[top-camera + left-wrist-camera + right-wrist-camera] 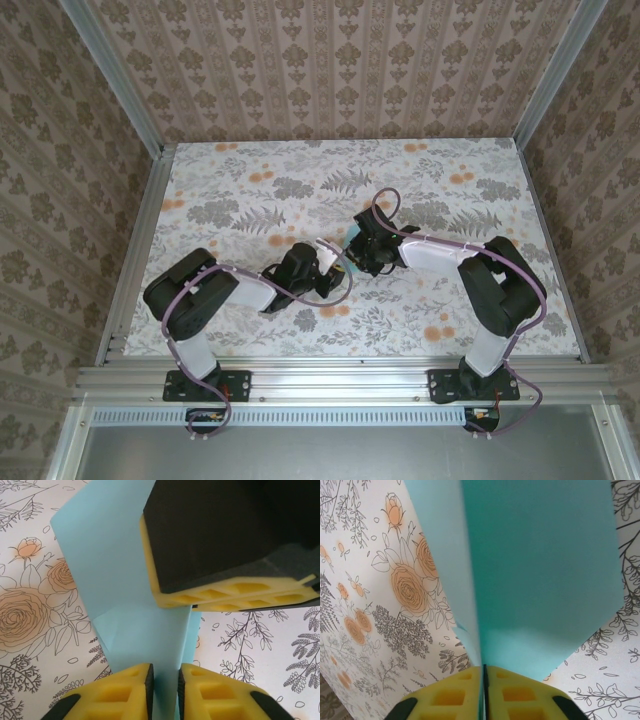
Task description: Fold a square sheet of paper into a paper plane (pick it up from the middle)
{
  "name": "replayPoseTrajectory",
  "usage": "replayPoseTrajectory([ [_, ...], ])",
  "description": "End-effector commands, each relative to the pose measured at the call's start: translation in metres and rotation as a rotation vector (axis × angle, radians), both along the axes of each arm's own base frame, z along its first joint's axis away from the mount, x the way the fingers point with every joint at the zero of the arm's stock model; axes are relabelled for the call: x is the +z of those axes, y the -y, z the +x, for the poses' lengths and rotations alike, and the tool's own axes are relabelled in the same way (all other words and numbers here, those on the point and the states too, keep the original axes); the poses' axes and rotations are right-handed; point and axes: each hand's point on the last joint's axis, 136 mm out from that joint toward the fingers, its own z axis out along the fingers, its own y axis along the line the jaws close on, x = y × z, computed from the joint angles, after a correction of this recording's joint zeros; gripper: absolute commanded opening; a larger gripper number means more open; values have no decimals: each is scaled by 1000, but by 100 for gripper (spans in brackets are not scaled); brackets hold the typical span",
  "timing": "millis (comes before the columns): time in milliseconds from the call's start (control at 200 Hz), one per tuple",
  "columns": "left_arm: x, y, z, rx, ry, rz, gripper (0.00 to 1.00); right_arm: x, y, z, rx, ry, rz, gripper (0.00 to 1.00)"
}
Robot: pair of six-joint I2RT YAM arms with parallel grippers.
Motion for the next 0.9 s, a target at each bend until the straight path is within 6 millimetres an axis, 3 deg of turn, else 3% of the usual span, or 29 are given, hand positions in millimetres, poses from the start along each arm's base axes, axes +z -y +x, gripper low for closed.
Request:
replayPoseTrajectory([
  [0, -8, 0, -2, -18, 1, 17, 16, 12, -1, 3, -6, 5, 29, 17],
  [185, -10, 0, -4, -27, -29, 18, 8, 34, -1, 11, 52, 76, 46, 40],
  [360, -9, 5, -9, -50, -95, -15, 7, 56, 18, 18, 148, 196, 6, 54],
  [605, -1, 0, -3, -28, -220, -100, 4, 62, 35, 13, 339, 376, -53, 55],
  [895, -7, -2, 6, 9, -442, -153, 1, 33, 26, 3, 483, 390, -12, 50],
])
